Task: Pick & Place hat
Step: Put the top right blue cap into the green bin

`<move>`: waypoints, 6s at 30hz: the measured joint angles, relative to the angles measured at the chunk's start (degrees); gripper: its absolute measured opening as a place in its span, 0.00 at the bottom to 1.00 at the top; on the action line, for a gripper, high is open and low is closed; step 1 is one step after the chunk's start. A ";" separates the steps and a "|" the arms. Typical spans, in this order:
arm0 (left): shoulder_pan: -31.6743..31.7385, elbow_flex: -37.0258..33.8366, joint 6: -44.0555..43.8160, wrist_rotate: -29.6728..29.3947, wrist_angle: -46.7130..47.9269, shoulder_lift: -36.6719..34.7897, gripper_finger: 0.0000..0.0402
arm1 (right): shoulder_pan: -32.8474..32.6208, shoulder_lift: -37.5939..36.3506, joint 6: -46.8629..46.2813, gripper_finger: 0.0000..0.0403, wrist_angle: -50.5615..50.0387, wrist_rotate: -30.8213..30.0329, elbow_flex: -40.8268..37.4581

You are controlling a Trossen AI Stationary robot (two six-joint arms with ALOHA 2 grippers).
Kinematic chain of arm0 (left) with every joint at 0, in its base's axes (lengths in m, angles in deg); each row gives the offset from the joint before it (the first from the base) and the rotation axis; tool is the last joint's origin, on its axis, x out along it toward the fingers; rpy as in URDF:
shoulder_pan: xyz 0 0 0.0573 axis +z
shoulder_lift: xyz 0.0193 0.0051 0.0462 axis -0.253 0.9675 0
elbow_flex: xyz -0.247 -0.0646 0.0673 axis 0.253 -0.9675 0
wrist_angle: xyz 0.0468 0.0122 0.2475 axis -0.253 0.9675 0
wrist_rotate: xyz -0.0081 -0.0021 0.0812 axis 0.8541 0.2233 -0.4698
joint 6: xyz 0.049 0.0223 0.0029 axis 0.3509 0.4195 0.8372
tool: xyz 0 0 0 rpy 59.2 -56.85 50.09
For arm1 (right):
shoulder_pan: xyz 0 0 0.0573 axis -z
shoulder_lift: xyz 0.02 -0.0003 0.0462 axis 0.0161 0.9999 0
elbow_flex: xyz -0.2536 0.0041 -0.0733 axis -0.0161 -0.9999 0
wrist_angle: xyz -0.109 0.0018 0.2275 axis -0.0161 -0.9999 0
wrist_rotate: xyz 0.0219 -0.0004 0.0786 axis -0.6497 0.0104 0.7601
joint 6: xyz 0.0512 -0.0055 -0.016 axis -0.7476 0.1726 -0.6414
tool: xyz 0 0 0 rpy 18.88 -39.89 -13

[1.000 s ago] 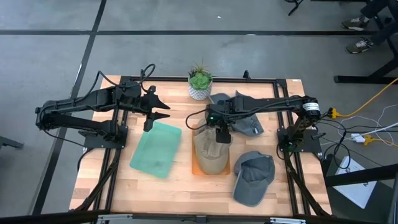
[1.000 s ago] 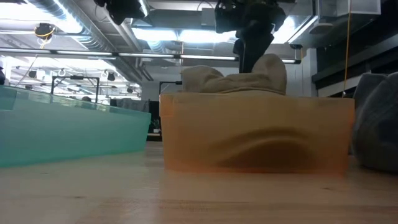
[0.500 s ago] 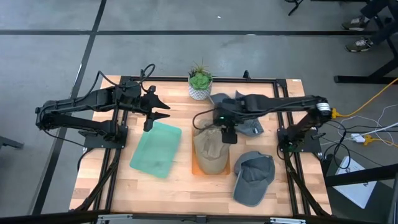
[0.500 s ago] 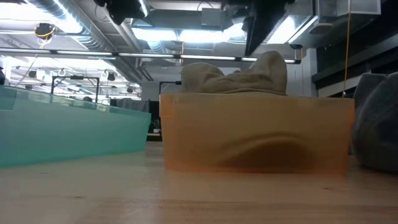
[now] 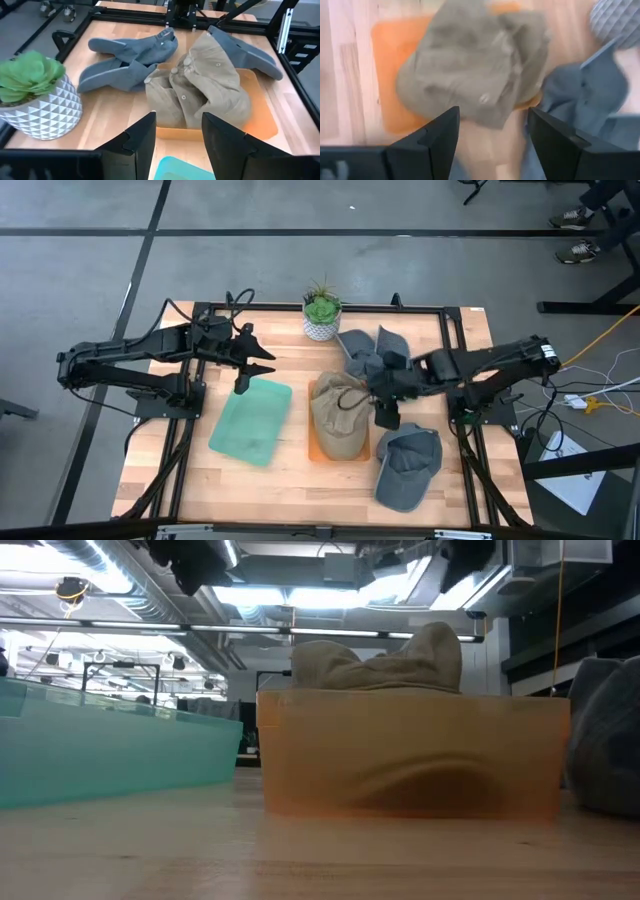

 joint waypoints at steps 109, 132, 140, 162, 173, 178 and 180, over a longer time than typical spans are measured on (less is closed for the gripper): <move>-12.26 -1.72 7.01 -20.08 -23.53 18.23 0.36 | 2.73 -0.11 -20.61 0.51 19.25 -16.46 -41.51; -12.26 -1.72 7.20 -21.56 -23.71 18.23 0.36 | 2.73 -0.11 -23.47 0.03 5.05 -17.23 -27.89; -12.26 -1.72 8.59 -21.68 -23.97 18.25 0.36 | 2.73 -0.11 -24.95 0.01 -11.38 -25.50 -13.18; 1.18 -6.67 -9.94 1.98 -54.75 18.29 0.50 | 4.72 -0.14 15.76 0.02 -12.10 -26.00 31.27; 6.43 -14.53 -31.80 8.17 -76.18 21.18 0.66 | 4.76 -0.14 38.31 0.02 -3.22 -14.70 35.00; 6.43 -14.58 -36.51 9.17 -79.65 24.88 0.72 | 4.75 -0.14 46.00 0.02 3.94 -12.27 35.00; 6.37 -14.58 -38.33 8.47 -81.67 26.63 0.74 | 4.76 -0.26 48.23 0.02 6.08 -12.27 35.00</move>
